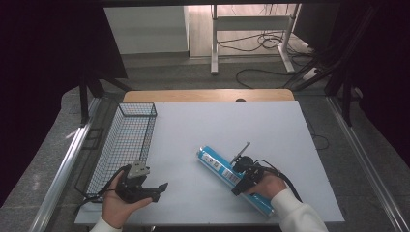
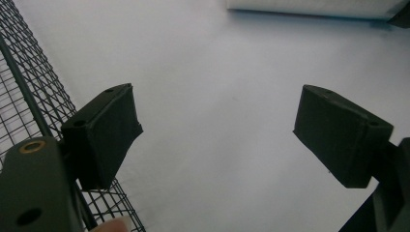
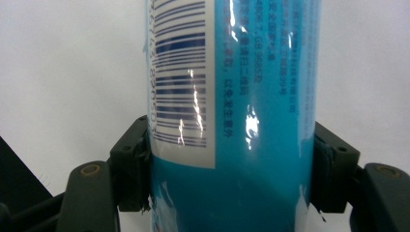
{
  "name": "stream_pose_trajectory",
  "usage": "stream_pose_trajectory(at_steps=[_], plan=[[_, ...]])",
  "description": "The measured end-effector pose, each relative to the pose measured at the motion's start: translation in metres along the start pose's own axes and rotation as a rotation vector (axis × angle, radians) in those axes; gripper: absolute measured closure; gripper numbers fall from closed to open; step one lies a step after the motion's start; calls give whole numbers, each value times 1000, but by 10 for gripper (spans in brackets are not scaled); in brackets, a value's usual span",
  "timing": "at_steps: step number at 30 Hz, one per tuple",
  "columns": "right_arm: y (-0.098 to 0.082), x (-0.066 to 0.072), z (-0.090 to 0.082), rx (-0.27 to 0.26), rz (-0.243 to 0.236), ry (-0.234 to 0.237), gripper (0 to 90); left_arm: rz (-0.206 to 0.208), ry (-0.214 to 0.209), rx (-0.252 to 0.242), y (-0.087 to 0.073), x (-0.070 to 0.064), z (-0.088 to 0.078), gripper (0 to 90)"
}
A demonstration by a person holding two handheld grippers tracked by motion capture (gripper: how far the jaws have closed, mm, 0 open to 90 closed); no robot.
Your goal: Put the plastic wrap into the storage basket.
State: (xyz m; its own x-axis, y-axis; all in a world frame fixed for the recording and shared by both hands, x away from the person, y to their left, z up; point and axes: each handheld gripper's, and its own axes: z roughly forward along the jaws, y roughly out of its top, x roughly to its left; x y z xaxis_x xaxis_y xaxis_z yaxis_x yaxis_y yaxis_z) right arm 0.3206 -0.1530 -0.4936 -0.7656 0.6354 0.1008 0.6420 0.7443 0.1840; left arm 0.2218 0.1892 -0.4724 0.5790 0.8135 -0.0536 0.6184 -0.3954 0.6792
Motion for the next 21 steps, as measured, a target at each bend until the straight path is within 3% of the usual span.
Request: stream_pose_trajectory(at_steps=[3,8,9,21], plan=[[-1,0,0,-11,0,1,320,1,1,1,0,0,0,159],[-4,-7,0,-41,18,55,322,2,0,1,0,0,0,160],[-4,-10,0,-61,41,96,323,4,-1,4,0,1,0,161],[-8,-22,-11,-186,129,245,323,4,-2,2,0,1,0,163]])
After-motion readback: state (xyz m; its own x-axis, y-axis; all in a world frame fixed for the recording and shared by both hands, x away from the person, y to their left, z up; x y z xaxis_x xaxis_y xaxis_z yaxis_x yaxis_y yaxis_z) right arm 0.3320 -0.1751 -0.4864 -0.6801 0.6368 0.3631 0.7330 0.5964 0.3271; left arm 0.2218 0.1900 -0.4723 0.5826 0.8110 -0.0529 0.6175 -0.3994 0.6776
